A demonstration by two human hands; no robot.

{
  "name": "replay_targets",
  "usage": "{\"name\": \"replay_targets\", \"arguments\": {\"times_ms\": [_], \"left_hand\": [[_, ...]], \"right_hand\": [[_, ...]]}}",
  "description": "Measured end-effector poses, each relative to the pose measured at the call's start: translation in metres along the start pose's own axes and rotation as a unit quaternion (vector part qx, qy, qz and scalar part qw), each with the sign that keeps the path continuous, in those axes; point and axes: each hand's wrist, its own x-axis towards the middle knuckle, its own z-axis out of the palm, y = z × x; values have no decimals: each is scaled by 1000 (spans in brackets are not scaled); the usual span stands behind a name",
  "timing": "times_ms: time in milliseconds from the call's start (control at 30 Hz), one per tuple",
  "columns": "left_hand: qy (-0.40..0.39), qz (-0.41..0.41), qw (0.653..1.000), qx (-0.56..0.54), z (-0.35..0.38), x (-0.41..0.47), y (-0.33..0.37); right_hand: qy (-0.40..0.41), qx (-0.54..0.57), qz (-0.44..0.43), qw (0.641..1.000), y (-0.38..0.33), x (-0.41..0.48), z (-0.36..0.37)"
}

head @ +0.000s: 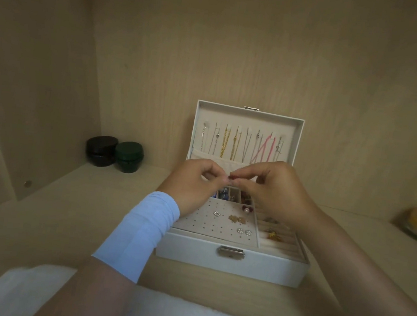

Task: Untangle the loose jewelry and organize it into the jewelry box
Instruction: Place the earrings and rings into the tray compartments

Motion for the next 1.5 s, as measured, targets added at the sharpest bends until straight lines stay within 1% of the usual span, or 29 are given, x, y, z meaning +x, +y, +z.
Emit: {"name": "replay_targets", "arguments": {"times_ms": [67, 100, 167, 267, 367, 467, 567, 667, 833, 933, 1000, 1167, 1333, 1400, 1500], "left_hand": [[-4, 7, 996, 91, -1, 1, -6], [-8, 9, 994, 109, -2, 1, -9], [-17, 18, 993, 116, -3, 2, -11], [-30, 36, 990, 131, -3, 3, -10], [-41, 43, 986, 159, -3, 2, -10], [-44, 46, 985, 160, -3, 1, -10], [-49, 47, 985, 158, -1, 2, -9], [-54, 43, 984, 163, 0, 2, -10], [-51, 47, 983, 168, 1, 3, -10], [-59, 55, 981, 176, 4, 3, -9], [-69, 63, 979, 183, 8, 4, -7], [-91, 68, 973, 203, 15, 8, -2], [-101, 56, 972, 204, 16, 10, 1], [-108, 45, 972, 204, 15, 9, 2], [-106, 40, 974, 197, 15, 7, 6]], "right_hand": [[-43, -114, -6, 992, 4, -1, -1], [-58, -167, -12, 984, 4, -2, -1], [-81, -227, -22, 970, 1, -4, 0], [-97, -272, -44, 956, -6, -4, 0], [-90, -297, -56, 949, -7, -3, 2], [-83, -331, -70, 937, -7, -3, 3], [-95, -364, -96, 922, -8, -3, 4], [-132, -346, -90, 924, -10, -3, 0], [-187, -285, -37, 939, -7, -2, -8], [-166, -220, 6, 961, -7, 2, -16], [-153, -198, 30, 968, -5, 2, -23], [-202, -162, 63, 964, 6, 3, -25], [-212, -120, 76, 967, 12, 5, -25], [-201, -94, 88, 971, 14, 4, -28], [-155, -68, 79, 982, 16, 0, -45]]}}
